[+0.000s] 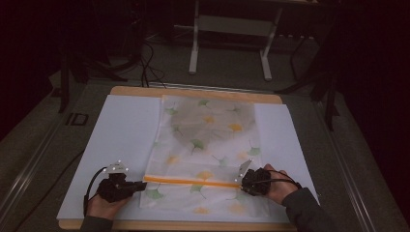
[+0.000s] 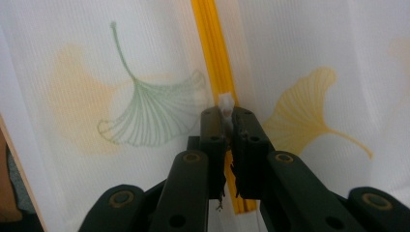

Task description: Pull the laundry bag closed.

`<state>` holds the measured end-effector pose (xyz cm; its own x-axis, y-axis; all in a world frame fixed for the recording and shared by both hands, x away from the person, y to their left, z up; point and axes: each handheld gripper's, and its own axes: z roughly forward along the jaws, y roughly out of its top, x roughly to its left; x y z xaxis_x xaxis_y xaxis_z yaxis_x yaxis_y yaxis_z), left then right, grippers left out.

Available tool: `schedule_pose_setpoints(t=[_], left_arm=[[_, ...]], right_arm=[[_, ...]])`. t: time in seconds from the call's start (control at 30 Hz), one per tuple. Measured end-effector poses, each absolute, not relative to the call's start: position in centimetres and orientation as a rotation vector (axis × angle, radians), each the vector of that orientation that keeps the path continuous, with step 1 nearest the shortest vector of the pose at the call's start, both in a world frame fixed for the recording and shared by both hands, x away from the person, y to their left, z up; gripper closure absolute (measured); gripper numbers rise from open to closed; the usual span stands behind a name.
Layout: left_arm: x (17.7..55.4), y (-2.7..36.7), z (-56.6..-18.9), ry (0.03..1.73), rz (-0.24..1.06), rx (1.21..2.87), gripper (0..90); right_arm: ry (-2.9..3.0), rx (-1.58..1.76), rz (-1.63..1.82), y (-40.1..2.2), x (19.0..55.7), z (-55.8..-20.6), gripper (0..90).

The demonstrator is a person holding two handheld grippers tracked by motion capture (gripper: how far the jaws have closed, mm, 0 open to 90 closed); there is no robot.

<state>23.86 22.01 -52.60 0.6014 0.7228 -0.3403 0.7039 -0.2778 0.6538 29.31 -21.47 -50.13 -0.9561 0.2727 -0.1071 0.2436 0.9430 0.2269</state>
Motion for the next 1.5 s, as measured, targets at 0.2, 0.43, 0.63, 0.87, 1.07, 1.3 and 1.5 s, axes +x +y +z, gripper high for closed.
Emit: schedule_pose_setpoints(t=[0.2,0.43,0.63,0.87,1.07,1.3,1.5], left_arm=[[23.9,22.1,-52.6,1.128,0.034,2.021,88.1],[23.9,22.1,-52.6,1.128,0.034,2.022,88.1],[23.9,22.2,-52.6,1.128,0.032,2.022,88.1],[23.9,22.1,-52.6,1.128,0.031,2.024,88.1],[23.9,22.1,-52.7,1.129,0.023,2.026,88.1],[23.8,22.0,-52.7,1.130,0.026,2.028,88.1],[23.8,21.9,-52.9,1.122,0.018,2.042,88.1]], right_arm=[[2.957,0.417,0.314,-22.2,29.2,-50.0,84.3],[2.950,0.436,0.324,-23.1,29.2,-49.6,84.3],[2.950,0.452,0.314,-23.9,29.2,-49.5,84.3],[2.944,0.483,0.311,-25.1,29.1,-49.4,84.3],[2.948,0.504,0.306,-25.9,29.1,-49.4,84.3],[2.946,0.517,0.297,-26.5,29.1,-49.3,84.3],[2.948,0.530,0.306,-26.9,29.0,-49.1,84.3]])
